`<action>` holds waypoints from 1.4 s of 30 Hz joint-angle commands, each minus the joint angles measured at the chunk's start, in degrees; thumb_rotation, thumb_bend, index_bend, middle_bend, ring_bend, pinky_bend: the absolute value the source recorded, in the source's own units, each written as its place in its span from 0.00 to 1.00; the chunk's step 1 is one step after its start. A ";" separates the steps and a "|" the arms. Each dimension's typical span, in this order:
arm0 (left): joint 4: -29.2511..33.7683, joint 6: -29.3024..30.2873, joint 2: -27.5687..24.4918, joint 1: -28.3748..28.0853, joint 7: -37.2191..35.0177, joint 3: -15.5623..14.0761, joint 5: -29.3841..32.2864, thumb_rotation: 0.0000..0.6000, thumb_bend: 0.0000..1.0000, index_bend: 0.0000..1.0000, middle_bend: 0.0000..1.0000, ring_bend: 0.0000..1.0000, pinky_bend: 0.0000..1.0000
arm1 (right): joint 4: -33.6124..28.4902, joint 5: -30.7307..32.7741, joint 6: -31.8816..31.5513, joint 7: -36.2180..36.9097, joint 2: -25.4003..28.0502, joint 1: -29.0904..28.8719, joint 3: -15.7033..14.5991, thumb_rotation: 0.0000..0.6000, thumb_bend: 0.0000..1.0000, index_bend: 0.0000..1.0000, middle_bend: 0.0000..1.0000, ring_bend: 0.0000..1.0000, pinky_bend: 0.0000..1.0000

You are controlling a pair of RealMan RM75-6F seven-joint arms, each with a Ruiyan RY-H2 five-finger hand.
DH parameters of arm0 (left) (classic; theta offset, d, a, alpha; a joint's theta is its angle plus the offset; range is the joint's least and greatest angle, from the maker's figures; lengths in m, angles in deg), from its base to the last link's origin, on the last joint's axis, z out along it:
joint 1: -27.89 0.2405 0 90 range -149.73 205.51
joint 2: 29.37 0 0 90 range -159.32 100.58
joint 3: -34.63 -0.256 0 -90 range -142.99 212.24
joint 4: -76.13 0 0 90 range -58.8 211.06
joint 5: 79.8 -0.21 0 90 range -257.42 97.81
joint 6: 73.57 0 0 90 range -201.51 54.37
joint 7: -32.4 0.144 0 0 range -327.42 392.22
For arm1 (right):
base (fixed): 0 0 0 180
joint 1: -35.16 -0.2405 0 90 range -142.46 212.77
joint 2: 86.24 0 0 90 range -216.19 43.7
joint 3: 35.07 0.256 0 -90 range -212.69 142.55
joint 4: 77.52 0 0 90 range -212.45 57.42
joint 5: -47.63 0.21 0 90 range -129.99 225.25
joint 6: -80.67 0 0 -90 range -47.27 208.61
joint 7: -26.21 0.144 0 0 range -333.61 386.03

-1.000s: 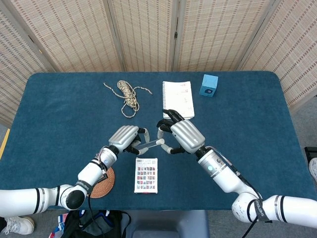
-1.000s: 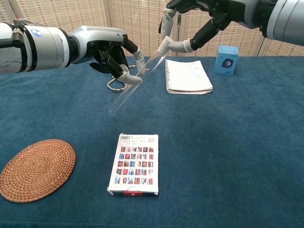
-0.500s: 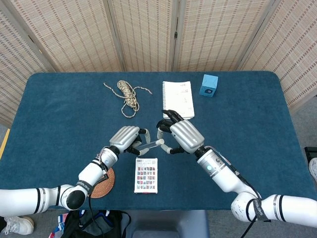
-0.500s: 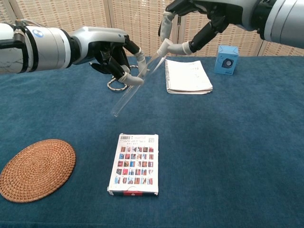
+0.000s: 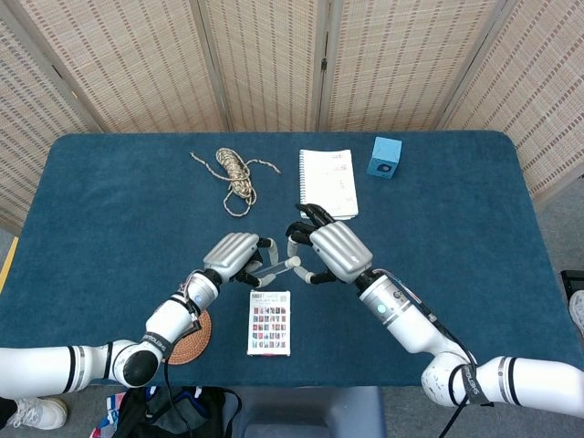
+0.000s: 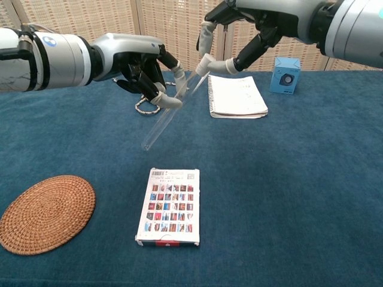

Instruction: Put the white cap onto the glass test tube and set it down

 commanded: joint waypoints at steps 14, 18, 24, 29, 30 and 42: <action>-0.58 -0.13 -0.05 -0.37 0.62 -0.71 0.64 1.00 0.40 0.59 0.99 0.95 1.00 | 0.50 0.45 0.32 -0.36 0.16 -0.10 -0.42 1.00 0.37 0.61 0.26 0.00 0.00; -0.94 -0.19 -0.04 -0.45 0.86 -0.94 0.90 1.00 0.40 0.59 0.99 0.95 1.00 | 0.39 0.77 0.65 -0.52 0.33 -0.23 -0.49 1.00 0.22 0.48 0.23 0.00 0.00; -1.32 -0.15 0.04 -0.45 1.50 -1.64 0.80 1.00 0.40 0.59 0.99 0.95 1.00 | 0.34 0.77 0.53 -0.11 0.50 -0.06 -0.52 1.00 0.17 0.40 0.22 0.00 0.00; -2.89 0.97 0.28 -0.66 4.90 -3.77 -0.19 1.00 0.40 0.59 0.99 0.95 1.00 | -0.25 -0.01 -0.64 1.19 1.56 1.01 -0.45 1.00 0.17 0.39 0.22 0.00 0.00; -3.37 1.46 0.49 -0.67 5.76 -4.23 -0.34 1.00 0.40 0.59 0.99 0.95 1.00 | -0.39 -0.25 -0.95 1.51 1.94 1.33 -0.46 1.00 0.17 0.39 0.22 0.00 0.00; -10.56 8.38 4.64 -2.54 23.35 -10.58 2.13 1.00 0.40 0.60 0.99 0.95 1.00 | -1.40 -2.13 -4.27 5.57 7.91 5.93 -0.74 1.00 0.17 0.39 0.22 0.00 0.00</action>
